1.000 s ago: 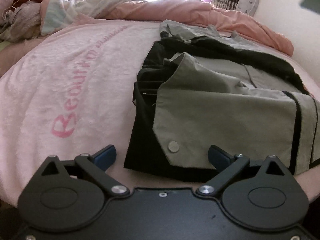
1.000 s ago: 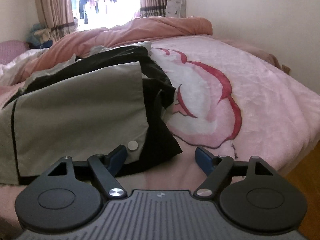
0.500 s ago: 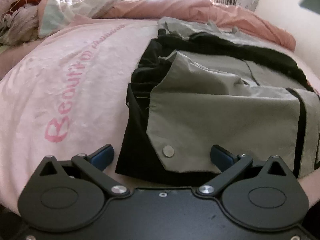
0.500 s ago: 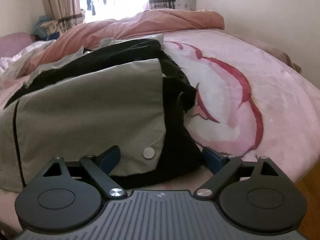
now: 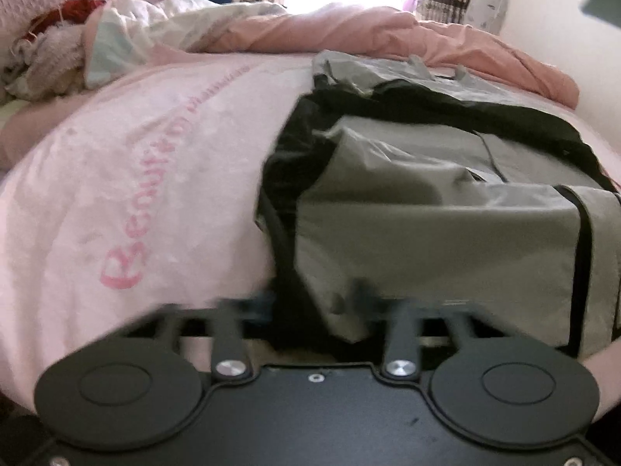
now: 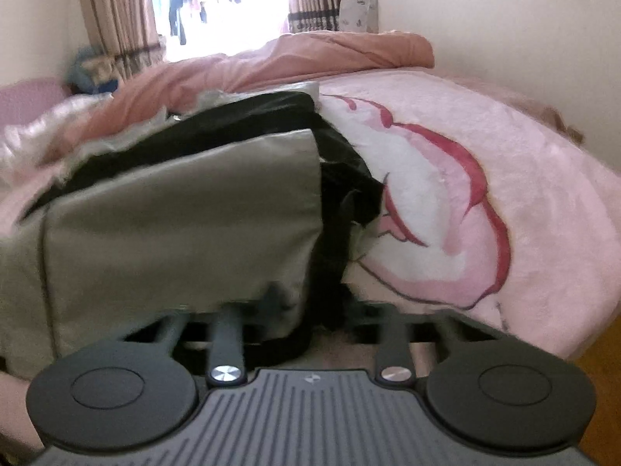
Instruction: Fold large clothes
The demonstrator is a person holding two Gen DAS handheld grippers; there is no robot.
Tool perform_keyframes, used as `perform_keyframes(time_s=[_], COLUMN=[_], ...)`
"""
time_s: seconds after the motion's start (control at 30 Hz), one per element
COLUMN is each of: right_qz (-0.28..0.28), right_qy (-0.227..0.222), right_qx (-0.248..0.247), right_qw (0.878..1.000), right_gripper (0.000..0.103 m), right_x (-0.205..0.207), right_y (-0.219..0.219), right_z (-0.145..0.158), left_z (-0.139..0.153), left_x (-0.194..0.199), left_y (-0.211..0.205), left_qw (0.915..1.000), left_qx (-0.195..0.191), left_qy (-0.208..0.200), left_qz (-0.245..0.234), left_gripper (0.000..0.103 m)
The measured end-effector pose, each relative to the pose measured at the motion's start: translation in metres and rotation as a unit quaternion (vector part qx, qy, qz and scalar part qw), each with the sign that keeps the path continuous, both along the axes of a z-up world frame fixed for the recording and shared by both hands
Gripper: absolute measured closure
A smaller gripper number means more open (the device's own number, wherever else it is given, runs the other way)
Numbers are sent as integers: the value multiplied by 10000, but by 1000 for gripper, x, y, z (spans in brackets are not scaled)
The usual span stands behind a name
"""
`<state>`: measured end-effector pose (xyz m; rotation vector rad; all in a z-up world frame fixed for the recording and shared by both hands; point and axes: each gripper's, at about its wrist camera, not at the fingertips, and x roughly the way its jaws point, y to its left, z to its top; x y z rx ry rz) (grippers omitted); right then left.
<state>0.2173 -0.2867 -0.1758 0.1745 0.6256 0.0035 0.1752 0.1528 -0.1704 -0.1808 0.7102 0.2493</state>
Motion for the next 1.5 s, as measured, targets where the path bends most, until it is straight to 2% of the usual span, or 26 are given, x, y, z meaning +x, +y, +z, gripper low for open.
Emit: perform_keyframes(time_s=[0.07,0.13,0.2,0.37,0.43,0.57,0.6,0.67,0.73,0.9,1.0,1.07,1.13,1.17,1.23,1.27,1.33,1.4,1.47,1.5], right_qz=[-1,-24,-114,-308,-284,-233,-232,-217,-182,-183,-218,-221,-468,-650,-831,-799,-699,-656,-638,-630], right_qy=[-92,-187,-318,-911,-1108,-1546,-1653,-1783,-1813,-2023,-1930,-1759,-1778,-1895,-2275,-2387,-2342,-2217,-2042,-1948], right_qx=[-40,-198,-40,436,637,426,415,496,636,557,760,724,550,441,289,263,222,316,452,512], right_qw=[10000,9996,9994,9944,9914,9868,9851,9825,9812,9776,9780,9815,9814,9787,9698,9674,9694,9724,9758,9775], right_gripper=[78,79,80,80,81,83,84,85,86,87,86,82,60,58,42,42,42,42,42,42], right_x=[-3,-8,-16,-31,-22,32,47,84,124,220,273,311,334,334,329,325,320,317,318,320], right_y=[2,7,6,-7,-10,1,4,7,11,28,30,32,34,34,28,25,18,12,8,6], right_z=[1,5,17,58,71,96,101,111,119,131,127,118,112,112,110,108,100,89,81,78], left_z=[5,13,28,73,88,106,109,113,114,113,103,95,88,87,90,93,95,90,81,75], left_x=[-3,-9,-15,-28,-18,46,61,96,132,219,272,309,342,352,362,362,362,363,365,366], left_y=[6,13,18,14,14,24,26,30,41,53,74,89,106,112,123,128,136,143,148,148], left_qw=[9998,9989,9976,9932,9894,9854,9850,9836,9818,9798,9798,9803,9788,9773,9724,9701,9684,9705,9741,9763], left_qx=[-148,-355,-480,-422,-313,-189,-99,48,-217,1,-215,-400,-591,-655,-597,-513,-310,-222,-294,-308], left_qy=[-105,-297,-506,-1086,-1415,-1691,-1719,-1795,-1881,-1984,-1967,-1918,-1934,-1981,-2206,-2331,-2425,-2340,-2204,-2112], left_qz=[-32,-34,-10,42,85,56,69,161,169,256,297,255,311,369,465,432,495,538,405,357], left_gripper=[86,88,88,88,88,89,102,101,102,102,102,100,95,96,96,95,93,89,86,81])
